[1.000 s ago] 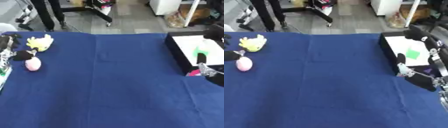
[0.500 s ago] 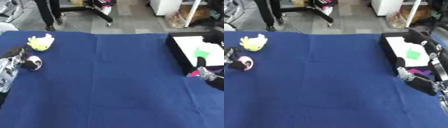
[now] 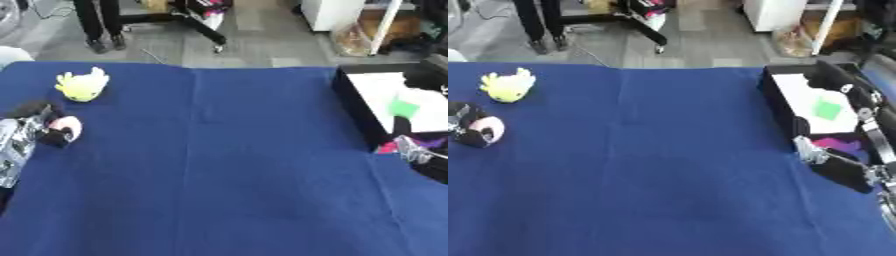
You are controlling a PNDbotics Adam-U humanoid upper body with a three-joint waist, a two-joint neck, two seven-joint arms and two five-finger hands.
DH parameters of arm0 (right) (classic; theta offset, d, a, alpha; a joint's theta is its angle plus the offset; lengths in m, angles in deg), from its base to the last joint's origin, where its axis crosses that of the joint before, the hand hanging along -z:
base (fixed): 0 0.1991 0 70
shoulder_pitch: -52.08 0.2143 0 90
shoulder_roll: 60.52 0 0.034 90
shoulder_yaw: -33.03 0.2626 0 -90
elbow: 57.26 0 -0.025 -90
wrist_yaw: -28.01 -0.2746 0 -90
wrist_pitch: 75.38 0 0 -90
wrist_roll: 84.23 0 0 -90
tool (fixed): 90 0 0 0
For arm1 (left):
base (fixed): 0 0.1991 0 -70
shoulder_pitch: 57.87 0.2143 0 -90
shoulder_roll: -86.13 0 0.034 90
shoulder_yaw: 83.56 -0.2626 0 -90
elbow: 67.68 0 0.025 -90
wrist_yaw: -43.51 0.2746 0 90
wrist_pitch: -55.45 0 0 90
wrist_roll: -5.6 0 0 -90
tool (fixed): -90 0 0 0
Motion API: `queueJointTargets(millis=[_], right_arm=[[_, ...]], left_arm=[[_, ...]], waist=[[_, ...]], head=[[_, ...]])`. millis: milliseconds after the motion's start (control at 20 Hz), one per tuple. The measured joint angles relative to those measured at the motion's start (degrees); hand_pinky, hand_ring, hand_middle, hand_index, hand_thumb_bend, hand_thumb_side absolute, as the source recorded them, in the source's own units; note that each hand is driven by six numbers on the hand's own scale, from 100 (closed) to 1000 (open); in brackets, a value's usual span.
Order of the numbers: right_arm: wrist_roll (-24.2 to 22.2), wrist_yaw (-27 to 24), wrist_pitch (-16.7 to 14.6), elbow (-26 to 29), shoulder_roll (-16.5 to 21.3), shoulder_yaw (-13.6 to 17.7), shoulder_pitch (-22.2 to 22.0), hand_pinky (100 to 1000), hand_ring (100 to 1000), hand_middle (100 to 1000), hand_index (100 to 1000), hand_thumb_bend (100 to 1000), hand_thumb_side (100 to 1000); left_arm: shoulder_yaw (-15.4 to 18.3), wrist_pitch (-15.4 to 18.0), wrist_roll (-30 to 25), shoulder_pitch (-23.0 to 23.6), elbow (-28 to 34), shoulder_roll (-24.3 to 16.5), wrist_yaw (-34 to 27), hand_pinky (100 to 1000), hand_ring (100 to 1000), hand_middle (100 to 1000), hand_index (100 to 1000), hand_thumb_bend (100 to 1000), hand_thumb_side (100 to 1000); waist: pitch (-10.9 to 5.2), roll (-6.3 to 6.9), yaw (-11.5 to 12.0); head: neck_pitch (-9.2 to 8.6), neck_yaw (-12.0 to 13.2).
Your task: Pick up the objects with one hand, pass them to the other hand, and then place them into the box on the other side of the table.
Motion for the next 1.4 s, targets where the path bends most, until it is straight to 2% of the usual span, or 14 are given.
queueJointTargets(millis=[300, 600, 1050, 1400], right_arm=[[-0.14, -0.51, 0.01, 0.0, -0.27, -0.33, -0.19, 818, 788, 801, 1000, 100, 185], [-1.35, -1.83, -1.31, 0.0, -0.45, -1.81, 0.29, 814, 782, 793, 1000, 100, 204], [-8.07, -5.53, -8.43, 0.0, -0.7, -7.1, 5.37, 824, 794, 805, 1000, 100, 202], [-12.79, -4.02, -13.03, 0.0, -1.84, -10.71, 11.42, 847, 818, 830, 1000, 100, 167]], left_arm=[[0.25, 0.22, 3.9, 0.75, 2.71, -0.06, -2.32, 489, 376, 295, 487, 100, 193], [-0.97, 1.31, 6.18, 0.89, 11.58, -0.38, -8.11, 460, 372, 288, 484, 100, 181], [-7.81, 4.46, 3.57, 0.86, 25.29, -0.53, -20.89, 423, 368, 282, 480, 100, 166], [-13.81, 5.04, 0.1, 0.85, 31.1, 2.57, -32.82, 404, 371, 286, 483, 100, 150]], waist=[[0.0, -0.04, 0.15], [0.0, -0.03, 0.16], [-0.04, 0.02, 0.11], [-0.06, 0.02, 0.07]], head=[[0.02, -0.02], [0.07, -0.02], [0.61, -0.38], [1.03, -0.61]])
